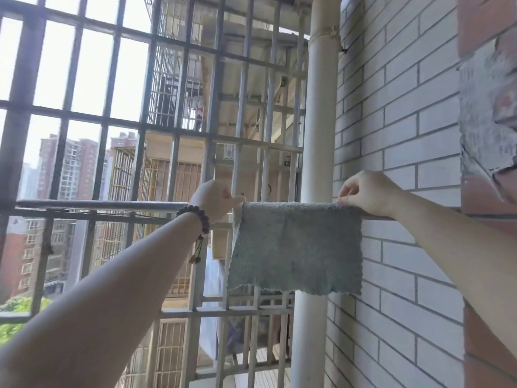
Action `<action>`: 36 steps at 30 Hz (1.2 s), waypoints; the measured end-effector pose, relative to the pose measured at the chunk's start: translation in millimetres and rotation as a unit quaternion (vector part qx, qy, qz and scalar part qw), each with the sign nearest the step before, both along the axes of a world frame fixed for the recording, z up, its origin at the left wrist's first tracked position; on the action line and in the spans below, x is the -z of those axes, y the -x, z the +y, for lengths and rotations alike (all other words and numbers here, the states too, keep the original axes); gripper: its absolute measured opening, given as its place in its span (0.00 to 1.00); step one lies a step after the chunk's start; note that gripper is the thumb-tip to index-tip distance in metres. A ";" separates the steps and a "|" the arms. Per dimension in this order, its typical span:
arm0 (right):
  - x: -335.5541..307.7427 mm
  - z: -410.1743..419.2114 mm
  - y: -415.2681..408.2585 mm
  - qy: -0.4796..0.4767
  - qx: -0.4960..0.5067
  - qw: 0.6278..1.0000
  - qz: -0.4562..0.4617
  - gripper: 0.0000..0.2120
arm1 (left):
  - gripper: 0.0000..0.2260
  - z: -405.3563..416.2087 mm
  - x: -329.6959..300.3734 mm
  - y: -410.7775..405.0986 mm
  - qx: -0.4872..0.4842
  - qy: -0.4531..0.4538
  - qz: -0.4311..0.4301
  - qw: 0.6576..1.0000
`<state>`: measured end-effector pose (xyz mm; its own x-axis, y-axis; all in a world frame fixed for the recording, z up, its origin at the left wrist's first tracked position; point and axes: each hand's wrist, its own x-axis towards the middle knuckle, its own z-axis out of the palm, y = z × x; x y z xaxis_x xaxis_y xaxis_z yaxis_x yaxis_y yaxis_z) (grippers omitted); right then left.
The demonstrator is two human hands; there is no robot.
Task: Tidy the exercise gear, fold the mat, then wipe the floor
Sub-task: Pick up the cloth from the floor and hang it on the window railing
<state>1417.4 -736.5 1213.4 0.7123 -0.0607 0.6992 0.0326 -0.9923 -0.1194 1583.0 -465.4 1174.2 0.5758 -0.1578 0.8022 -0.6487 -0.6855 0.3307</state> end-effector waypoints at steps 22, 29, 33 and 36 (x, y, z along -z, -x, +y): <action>3.1 -15.1 -18.2 0.002 0.065 0.997 -0.042 0.06 | 0.09 1.3 -6.7 -23.7 -0.096 0.024 0.066 0.993; 5.8 -1.8 -18.5 0.009 -0.023 0.998 0.051 0.07 | 0.10 -16.7 5.9 -12.9 0.103 -0.053 0.025 0.993; 3.6 -3.6 -13.2 0.028 -0.018 0.999 0.040 0.06 | 0.08 -14.0 12.5 -14.2 0.087 -0.032 -0.014 0.996; 5.7 -3.3 -10.1 0.038 -0.010 0.998 0.050 0.07 | 0.08 -13.7 19.0 -12.0 0.064 -0.051 -0.036 0.996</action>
